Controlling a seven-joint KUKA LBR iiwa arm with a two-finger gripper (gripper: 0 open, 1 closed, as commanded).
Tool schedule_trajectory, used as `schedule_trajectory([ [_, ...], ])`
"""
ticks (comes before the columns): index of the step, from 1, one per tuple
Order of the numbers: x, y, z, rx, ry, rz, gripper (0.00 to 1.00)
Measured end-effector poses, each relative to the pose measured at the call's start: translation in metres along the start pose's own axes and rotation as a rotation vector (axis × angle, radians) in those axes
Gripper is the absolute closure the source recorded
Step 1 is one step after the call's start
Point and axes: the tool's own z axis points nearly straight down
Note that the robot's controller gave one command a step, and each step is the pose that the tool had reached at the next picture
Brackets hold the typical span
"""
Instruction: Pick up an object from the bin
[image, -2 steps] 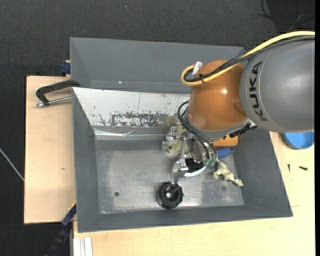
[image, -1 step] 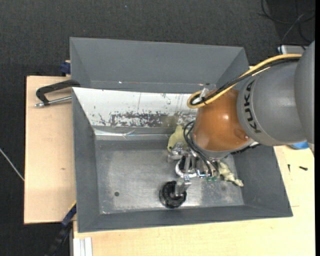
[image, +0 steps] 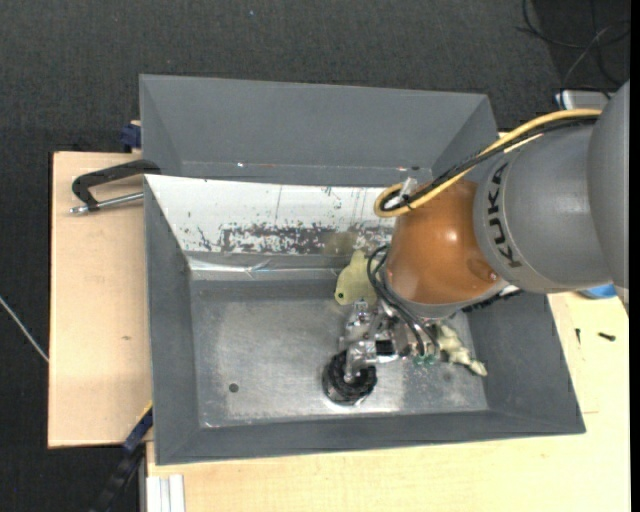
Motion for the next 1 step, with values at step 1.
schedule_trajectory([
  [1, 0.0093, -0.0011, -0.2043, 0.004, -0.014, -0.328, 1.0],
])
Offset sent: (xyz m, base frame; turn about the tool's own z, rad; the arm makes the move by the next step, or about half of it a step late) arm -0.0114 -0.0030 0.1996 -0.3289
